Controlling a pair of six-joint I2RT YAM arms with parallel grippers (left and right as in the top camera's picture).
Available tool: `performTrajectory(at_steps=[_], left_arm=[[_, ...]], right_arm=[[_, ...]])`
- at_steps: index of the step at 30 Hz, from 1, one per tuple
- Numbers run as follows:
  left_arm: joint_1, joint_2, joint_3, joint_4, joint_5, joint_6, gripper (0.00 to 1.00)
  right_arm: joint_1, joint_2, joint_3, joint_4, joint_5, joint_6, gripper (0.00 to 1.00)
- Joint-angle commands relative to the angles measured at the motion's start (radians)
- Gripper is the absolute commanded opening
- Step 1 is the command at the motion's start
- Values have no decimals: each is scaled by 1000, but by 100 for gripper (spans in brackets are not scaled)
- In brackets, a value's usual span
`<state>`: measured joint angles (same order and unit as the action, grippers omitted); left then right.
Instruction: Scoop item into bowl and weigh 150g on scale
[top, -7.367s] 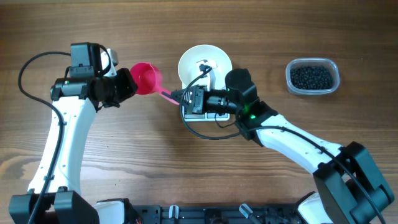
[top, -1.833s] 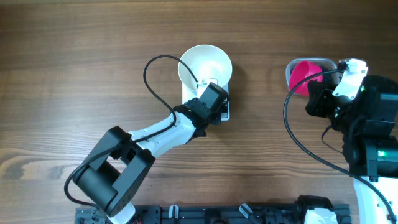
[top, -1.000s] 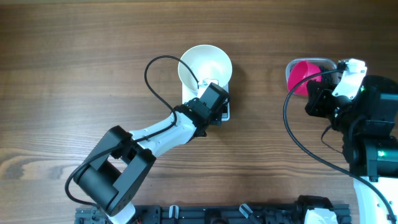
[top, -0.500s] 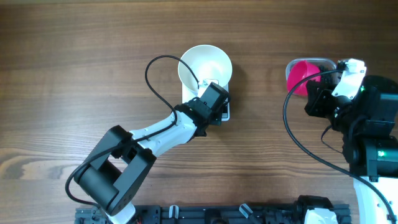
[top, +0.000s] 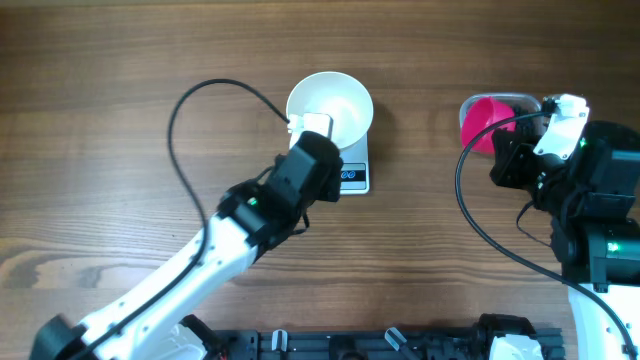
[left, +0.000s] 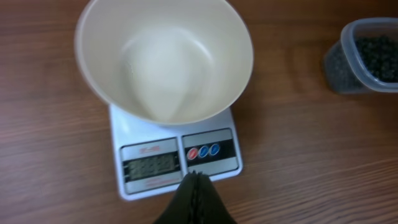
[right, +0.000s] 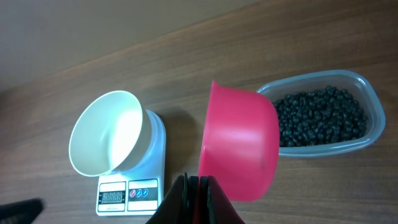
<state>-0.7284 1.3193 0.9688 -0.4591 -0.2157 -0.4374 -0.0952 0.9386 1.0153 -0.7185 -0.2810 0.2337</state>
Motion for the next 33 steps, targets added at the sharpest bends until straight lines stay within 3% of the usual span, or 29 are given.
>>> performTrajectory(at_steps=[1, 4, 5, 6, 12, 22, 33], left_arm=[[13, -90, -6, -140, -113, 30, 4], [80, -140, -6, -269, -66, 129, 4], [134, -179, -6, -292, 101, 268, 4], [154, -194, -6, -297, 135, 299, 4], [190, -226, -6, -297, 148, 327, 4], [266, -261, 97, -373, 226, 507, 4], [310, -287, 152, -445, 317, 565, 5]], right_arm=[[-3, 0, -2, 0, -17, 4, 4], [-3, 0, -2, -5, -17, 0, 4], [-3, 0, -2, -8, -17, -25, 4], [-3, 0, -2, -10, -17, -25, 4], [-3, 0, -2, -16, -17, -24, 4], [-3, 0, -2, -28, -17, -26, 4], [-3, 0, -2, -39, -17, -32, 4]])
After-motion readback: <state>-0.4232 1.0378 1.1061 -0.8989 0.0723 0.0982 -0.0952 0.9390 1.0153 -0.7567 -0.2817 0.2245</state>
